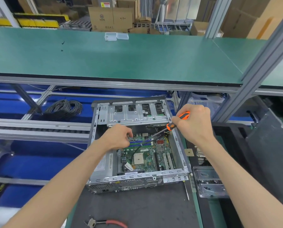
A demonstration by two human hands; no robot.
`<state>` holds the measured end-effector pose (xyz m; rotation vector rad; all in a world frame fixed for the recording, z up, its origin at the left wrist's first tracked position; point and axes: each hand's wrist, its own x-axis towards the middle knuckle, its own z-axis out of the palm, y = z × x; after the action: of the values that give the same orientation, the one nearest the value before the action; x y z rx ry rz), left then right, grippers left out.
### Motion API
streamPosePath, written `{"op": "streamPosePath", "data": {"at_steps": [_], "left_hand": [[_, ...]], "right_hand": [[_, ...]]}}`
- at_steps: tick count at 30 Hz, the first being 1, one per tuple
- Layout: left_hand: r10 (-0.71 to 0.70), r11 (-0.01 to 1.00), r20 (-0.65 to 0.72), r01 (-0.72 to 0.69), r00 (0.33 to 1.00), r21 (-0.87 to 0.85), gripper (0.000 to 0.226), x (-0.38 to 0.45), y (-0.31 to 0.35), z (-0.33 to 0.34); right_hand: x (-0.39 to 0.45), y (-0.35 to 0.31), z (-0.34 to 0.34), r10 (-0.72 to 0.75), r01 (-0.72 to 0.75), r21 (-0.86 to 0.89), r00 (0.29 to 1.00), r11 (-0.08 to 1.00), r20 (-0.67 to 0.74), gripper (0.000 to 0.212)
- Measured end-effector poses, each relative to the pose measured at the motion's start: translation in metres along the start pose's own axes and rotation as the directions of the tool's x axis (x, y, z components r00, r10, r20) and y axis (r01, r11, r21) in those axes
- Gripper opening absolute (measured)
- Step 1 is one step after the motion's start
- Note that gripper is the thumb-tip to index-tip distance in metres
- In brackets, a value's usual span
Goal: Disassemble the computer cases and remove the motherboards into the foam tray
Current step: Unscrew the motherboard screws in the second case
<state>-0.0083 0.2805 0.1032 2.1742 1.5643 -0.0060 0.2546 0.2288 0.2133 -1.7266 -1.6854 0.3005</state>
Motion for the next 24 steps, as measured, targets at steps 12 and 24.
{"op": "streamPosePath", "data": {"at_steps": [12,24], "left_hand": [[0.001,0.966,0.079,-0.022,0.997,0.256,0.030,0.024,0.014,0.010],[-0.219,0.880,-0.223,0.093,0.950,-0.465,0.029,0.001,0.011,-0.010]], "right_hand": [[0.007,-0.006,-0.023,0.003,0.000,0.048,0.997,0.999,-0.075,0.018],[0.011,-0.005,-0.031,0.008,-0.005,0.033,0.995,0.999,-0.104,0.013]]}}
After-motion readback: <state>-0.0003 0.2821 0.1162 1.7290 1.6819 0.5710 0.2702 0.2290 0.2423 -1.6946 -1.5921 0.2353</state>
